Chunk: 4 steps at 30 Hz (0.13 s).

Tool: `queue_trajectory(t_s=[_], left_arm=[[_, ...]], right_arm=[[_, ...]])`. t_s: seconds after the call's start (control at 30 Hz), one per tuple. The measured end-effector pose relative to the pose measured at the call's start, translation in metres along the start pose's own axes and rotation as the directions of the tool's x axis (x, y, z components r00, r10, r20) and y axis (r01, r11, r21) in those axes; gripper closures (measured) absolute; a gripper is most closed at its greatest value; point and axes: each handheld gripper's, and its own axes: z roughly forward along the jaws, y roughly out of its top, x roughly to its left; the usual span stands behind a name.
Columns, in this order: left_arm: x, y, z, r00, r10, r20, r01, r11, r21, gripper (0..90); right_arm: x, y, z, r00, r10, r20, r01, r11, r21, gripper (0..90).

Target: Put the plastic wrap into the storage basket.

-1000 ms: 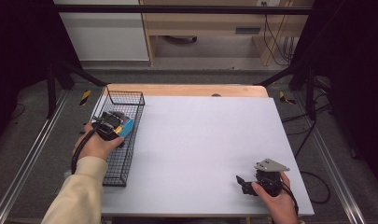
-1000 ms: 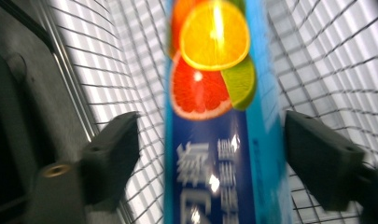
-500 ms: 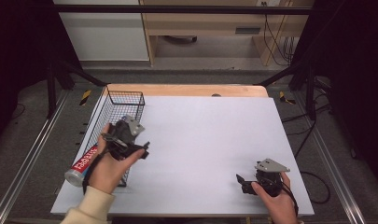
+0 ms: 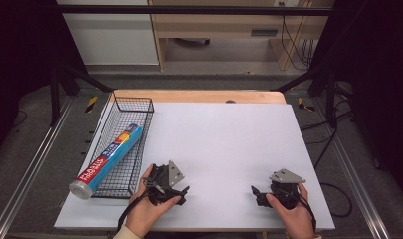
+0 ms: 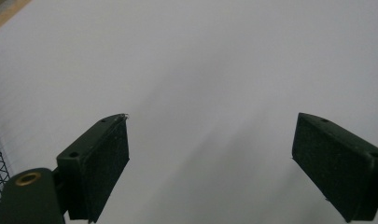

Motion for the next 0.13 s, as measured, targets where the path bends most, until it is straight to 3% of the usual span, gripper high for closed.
queue_trajectory(t_s=[0.07,0.13], left_arm=[[-0.005,-0.006,0.000,0.9993,0.024,-0.030,-0.024,0.9997,-0.002,11.0],[-0.009,-0.013,0.001,0.9992,0.009,-0.038,-0.009,1.0000,0.003,11.1]], right_arm=[[0.000,0.000,0.000,1.0000,0.000,-0.002,0.000,1.000,-0.001,6.3],[0.001,0.001,-0.001,1.0000,0.004,-0.002,-0.004,1.000,0.000,6.2]])
